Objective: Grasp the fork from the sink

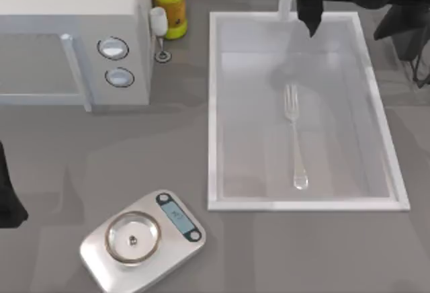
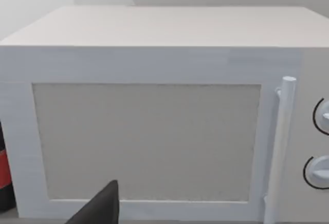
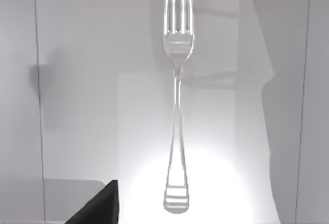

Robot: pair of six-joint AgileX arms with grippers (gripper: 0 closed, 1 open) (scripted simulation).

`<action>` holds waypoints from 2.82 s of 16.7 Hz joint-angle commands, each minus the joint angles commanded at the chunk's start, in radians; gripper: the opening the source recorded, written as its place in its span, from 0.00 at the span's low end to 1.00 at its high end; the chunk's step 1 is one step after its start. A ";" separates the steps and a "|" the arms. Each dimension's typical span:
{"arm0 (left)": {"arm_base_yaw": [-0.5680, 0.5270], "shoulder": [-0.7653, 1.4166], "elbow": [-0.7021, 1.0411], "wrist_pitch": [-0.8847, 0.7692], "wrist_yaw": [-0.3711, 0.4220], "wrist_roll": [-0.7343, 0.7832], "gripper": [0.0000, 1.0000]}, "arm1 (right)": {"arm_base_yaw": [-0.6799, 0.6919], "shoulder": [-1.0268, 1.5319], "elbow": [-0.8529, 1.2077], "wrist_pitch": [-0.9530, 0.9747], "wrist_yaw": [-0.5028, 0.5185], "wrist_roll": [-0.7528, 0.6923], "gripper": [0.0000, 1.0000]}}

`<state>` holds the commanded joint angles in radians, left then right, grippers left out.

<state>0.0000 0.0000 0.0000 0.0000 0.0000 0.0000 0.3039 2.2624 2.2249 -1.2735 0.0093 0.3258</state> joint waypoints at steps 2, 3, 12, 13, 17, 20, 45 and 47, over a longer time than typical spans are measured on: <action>0.000 0.000 0.000 0.000 0.000 0.000 1.00 | 0.021 0.155 0.154 -0.087 0.000 0.022 1.00; 0.000 0.000 0.000 0.000 0.000 0.000 1.00 | 0.031 0.224 0.222 -0.125 0.000 0.032 1.00; 0.000 0.000 0.000 0.000 0.000 0.000 1.00 | 0.063 0.459 0.456 -0.257 0.000 0.066 1.00; 0.000 0.000 0.000 0.000 0.000 0.000 1.00 | 0.063 0.459 0.456 -0.257 0.000 0.066 1.00; 0.000 0.000 0.000 0.000 0.000 0.000 1.00 | 0.058 0.467 0.417 -0.217 0.000 0.065 1.00; 0.000 0.000 0.000 0.000 0.000 0.000 1.00 | 0.059 0.482 0.314 -0.096 0.000 0.065 1.00; 0.000 0.000 0.000 0.000 0.000 0.000 1.00 | 0.065 0.536 0.018 0.258 0.001 0.068 0.02; 0.000 0.000 0.000 0.000 0.000 0.000 1.00 | 0.065 0.536 0.018 0.258 0.001 0.068 0.00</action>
<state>0.0000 0.0000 0.0000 0.0000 0.0000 0.0000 0.3684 2.7984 2.2429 -1.0153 0.0106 0.3934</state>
